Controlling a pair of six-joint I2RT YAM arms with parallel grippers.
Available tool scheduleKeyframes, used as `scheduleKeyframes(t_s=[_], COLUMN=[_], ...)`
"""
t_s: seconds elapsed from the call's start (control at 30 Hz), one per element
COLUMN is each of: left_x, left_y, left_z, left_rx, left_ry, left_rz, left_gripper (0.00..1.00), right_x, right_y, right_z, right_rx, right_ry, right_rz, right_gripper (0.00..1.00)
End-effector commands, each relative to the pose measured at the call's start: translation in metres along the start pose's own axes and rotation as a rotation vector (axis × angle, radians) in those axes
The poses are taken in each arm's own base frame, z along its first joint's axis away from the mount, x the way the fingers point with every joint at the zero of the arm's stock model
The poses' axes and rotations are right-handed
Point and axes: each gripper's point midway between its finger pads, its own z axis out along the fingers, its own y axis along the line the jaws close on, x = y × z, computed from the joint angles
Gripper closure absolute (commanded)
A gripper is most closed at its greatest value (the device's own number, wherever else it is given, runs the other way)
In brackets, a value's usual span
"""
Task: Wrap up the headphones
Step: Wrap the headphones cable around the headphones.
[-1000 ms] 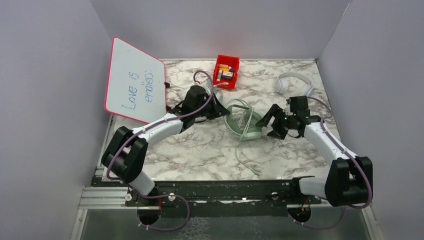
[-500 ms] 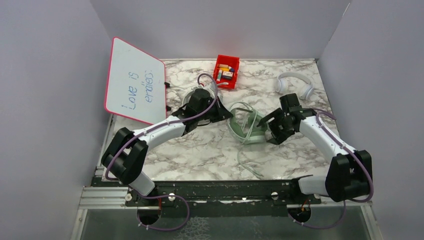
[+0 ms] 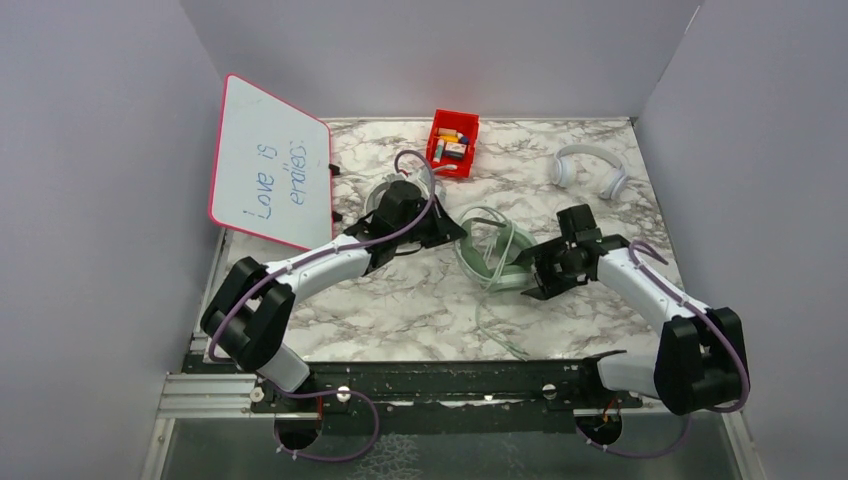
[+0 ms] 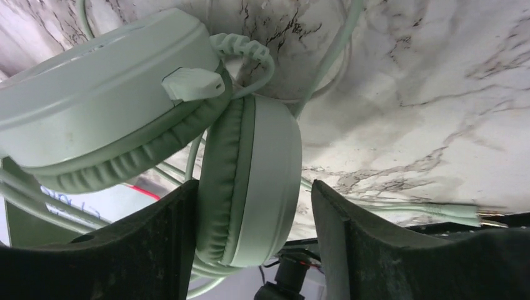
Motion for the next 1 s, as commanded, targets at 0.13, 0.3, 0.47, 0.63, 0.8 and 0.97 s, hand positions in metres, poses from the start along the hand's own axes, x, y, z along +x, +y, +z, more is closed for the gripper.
scheduleKeyframes(t_s=[0.13, 0.3, 0.47, 0.63, 0.8, 0.97], left_x=[0.005, 0.000, -0.004, -0.007, -0.013, -0.011], left_y=[-0.009, 0.007, 0.020, 0.017, 0.019, -0.003], left_z=[-0.003, -0.008, -0.012, -0.017, -0.031, -0.046], left_rx=[0.002, -0.114, -0.224, -0.349, -0.545, -0.638], left_ry=[0.000, 0.009, 0.028, -0.004, -0.086, -0.173], left_rz=[0.023, 0.116, 0.209, 0.328, 0.448, 0.536], left_gripper=[0.96, 0.75, 0.55, 0.40, 0.27, 0.32], right_x=[0.015, 0.015, 0.022, 0.019, 0.016, 0.015], right_y=[0.017, 0.020, 0.016, 0.014, 0.011, 0.007], right_z=[0.012, 0.010, 0.015, 0.013, 0.014, 0.019], right_rx=[-0.069, -0.091, -0.140, -0.168, -0.159, -0.137], right_ry=[0.090, 0.091, 0.132, 0.111, 0.092, 0.087], right_rz=[0.103, 0.103, 0.121, 0.150, 0.169, 0.170], right_gripper=[0.46, 0.80, 1.00, 1.00, 1.00, 1.00])
